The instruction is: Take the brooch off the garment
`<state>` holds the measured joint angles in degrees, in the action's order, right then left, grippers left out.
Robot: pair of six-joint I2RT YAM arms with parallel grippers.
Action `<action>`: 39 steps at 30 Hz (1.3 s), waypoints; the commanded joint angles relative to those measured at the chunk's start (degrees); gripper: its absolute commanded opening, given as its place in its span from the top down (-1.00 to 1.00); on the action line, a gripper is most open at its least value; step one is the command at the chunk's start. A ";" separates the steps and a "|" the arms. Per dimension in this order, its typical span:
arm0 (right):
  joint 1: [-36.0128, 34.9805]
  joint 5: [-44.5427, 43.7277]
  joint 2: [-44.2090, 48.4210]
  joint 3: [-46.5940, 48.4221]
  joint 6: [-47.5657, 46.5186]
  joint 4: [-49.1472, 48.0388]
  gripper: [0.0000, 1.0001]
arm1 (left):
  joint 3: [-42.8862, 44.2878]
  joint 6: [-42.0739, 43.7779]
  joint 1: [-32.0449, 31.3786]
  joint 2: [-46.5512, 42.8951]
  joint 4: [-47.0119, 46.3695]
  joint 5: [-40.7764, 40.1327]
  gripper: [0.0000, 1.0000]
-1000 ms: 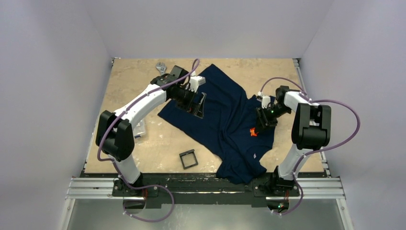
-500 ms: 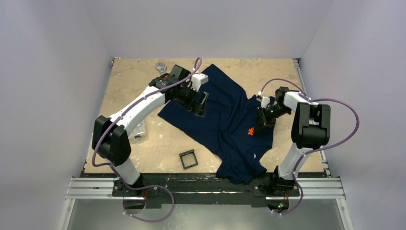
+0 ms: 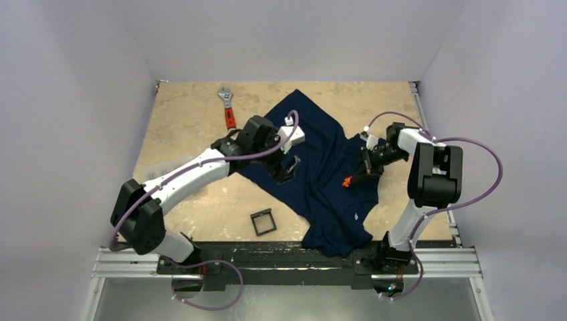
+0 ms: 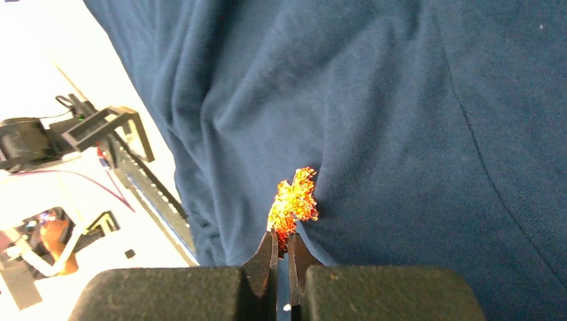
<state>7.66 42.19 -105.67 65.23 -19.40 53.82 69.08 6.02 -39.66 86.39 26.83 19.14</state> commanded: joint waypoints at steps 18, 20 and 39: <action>0.29 19.35 1.35 -2.10 4.85 3.30 1.00 | -9.65 23.47 -19.35 7.05 -39.71 -2.00 -0.26; 0.34 19.62 2.26 -3.13 6.43 2.02 1.00 | -7.75 22.74 -19.49 9.17 -39.25 -2.21 -0.25; 0.34 20.89 7.20 -7.84 10.70 -1.88 1.00 | -0.59 27.15 -21.95 20.73 -39.97 -9.56 0.11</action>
<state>7.90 61.08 -101.06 57.67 -9.87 52.66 66.06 31.22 -61.10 105.84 -9.89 12.36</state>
